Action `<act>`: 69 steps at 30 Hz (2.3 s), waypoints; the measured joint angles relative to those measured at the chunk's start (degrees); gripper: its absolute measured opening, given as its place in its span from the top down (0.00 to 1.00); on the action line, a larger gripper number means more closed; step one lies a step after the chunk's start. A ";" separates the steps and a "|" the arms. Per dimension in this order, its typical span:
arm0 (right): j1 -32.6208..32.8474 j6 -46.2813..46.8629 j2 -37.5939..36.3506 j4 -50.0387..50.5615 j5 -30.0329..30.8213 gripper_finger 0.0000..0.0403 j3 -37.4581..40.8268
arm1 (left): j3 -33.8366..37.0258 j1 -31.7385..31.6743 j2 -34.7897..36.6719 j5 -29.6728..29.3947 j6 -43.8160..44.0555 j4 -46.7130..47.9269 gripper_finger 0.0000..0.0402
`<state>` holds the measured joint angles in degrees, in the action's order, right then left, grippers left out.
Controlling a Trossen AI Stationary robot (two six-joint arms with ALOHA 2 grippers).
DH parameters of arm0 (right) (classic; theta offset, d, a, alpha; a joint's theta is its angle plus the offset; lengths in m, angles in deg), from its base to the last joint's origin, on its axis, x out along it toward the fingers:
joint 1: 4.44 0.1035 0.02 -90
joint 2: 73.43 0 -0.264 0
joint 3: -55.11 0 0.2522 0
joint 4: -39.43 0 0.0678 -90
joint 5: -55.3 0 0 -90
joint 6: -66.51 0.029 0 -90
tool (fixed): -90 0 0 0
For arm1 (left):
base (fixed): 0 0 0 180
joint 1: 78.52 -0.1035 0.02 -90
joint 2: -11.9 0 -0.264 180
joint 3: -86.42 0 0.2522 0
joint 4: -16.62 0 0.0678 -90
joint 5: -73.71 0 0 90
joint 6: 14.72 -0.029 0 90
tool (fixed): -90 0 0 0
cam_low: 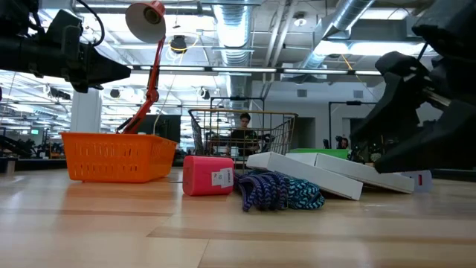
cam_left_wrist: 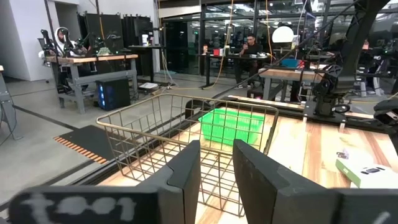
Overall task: Pick and place items into bin
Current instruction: Put the right card reader box into the wire basket
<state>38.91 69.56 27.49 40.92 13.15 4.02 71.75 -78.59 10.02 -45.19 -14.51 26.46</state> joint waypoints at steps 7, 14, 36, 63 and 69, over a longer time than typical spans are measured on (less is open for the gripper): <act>-0.75 0.01 0.72 1.11 0.24 0.42 -0.34 | 0.02 0.02 -0.02 0.00 0.00 0.00 0.80; -1.84 0.02 0.71 3.85 0.02 0.42 -0.32 | 0.02 0.00 -0.02 0.02 0.00 0.00 0.80; -5.28 0.02 0.68 4.59 -4.16 0.42 -0.32 | 0.00 0.01 0.00 0.02 0.00 0.00 0.80; -7.32 1.35 3.02 2.88 -6.05 0.74 -0.43 | 0.02 0.02 0.00 0.00 0.00 0.00 0.80; -7.32 1.76 3.11 2.66 -6.21 0.75 -0.40 | 0.01 0.00 -0.02 0.02 0.00 0.00 0.80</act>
<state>31.59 71.32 30.60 43.59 6.95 3.62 71.76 -78.60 10.01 -45.17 -14.51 26.46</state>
